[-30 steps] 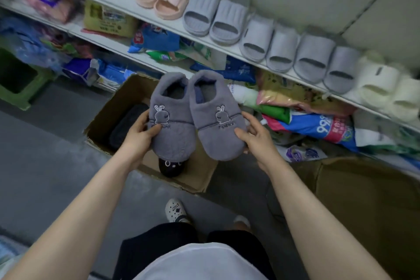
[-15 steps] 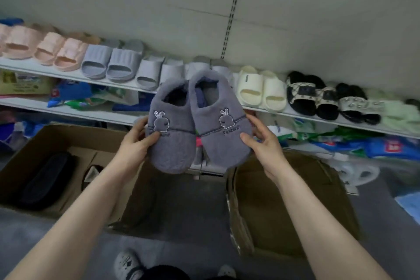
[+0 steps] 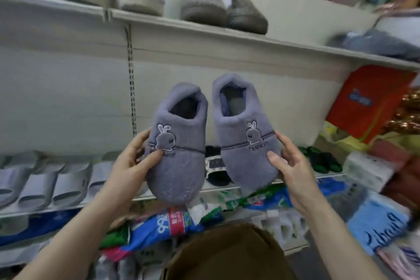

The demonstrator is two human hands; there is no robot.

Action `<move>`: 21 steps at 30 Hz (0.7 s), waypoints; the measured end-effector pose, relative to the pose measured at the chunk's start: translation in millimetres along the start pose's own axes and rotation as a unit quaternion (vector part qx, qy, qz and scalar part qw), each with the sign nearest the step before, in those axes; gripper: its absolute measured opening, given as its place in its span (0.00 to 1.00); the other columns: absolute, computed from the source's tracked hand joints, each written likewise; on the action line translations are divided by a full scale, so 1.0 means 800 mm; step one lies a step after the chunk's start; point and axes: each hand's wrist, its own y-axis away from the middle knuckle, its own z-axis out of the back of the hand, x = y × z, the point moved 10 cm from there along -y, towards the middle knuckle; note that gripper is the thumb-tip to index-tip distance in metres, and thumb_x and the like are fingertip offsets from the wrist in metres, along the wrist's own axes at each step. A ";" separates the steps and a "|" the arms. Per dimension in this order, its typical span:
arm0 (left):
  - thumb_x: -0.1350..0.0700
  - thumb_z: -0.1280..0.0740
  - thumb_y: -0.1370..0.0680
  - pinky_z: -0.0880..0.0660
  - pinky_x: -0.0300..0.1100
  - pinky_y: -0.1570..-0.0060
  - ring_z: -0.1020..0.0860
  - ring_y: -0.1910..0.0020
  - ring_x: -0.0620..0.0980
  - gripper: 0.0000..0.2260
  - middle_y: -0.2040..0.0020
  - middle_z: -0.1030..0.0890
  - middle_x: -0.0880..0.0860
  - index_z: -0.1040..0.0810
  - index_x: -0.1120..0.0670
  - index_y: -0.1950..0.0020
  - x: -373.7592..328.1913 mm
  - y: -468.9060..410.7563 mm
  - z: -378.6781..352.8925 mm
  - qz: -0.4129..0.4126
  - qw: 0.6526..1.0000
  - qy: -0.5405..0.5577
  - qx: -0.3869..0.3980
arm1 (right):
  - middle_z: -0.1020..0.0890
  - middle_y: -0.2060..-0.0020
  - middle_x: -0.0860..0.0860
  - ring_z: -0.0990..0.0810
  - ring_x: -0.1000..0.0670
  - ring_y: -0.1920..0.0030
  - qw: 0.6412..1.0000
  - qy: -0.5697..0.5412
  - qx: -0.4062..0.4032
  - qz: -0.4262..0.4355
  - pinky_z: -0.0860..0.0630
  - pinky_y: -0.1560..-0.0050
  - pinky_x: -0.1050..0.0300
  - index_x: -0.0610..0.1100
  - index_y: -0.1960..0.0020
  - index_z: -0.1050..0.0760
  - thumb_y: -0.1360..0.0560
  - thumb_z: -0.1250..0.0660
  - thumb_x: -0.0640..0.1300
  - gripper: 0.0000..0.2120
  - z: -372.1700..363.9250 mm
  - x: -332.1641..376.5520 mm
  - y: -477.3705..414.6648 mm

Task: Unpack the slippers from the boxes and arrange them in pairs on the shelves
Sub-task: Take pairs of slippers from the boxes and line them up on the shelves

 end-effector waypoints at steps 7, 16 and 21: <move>0.44 0.29 0.34 0.27 0.52 0.38 0.22 0.39 0.51 0.29 0.40 0.19 0.50 0.27 0.43 0.33 -0.115 -0.088 -0.113 -0.102 0.989 -0.049 0.100 | 0.16 0.45 0.48 0.17 0.49 0.47 0.992 -0.045 -0.090 0.073 0.19 0.55 0.59 0.49 0.31 0.27 0.30 0.28 0.44 0.27 0.098 0.110 -0.052; 0.53 0.33 0.28 0.24 0.50 0.42 0.20 0.45 0.48 0.19 0.46 0.18 0.48 0.26 0.43 0.37 -0.219 -0.214 -0.279 -0.174 0.969 -0.170 0.051 | 0.15 0.50 0.51 0.16 0.51 0.53 0.990 -0.032 -0.112 0.077 0.20 0.64 0.60 0.48 0.37 0.24 0.21 0.38 0.37 0.15 0.235 0.220 -0.225; 0.57 0.37 0.21 0.22 0.56 0.46 0.22 0.45 0.56 0.11 0.44 0.21 0.55 0.27 0.51 0.39 -0.203 -0.304 -0.373 -0.062 0.980 -0.184 0.035 | 0.17 0.59 0.50 0.20 0.51 0.57 0.997 -0.011 -0.070 -0.016 0.21 0.71 0.61 0.46 0.48 0.22 0.22 0.39 0.38 0.09 0.288 0.222 -0.331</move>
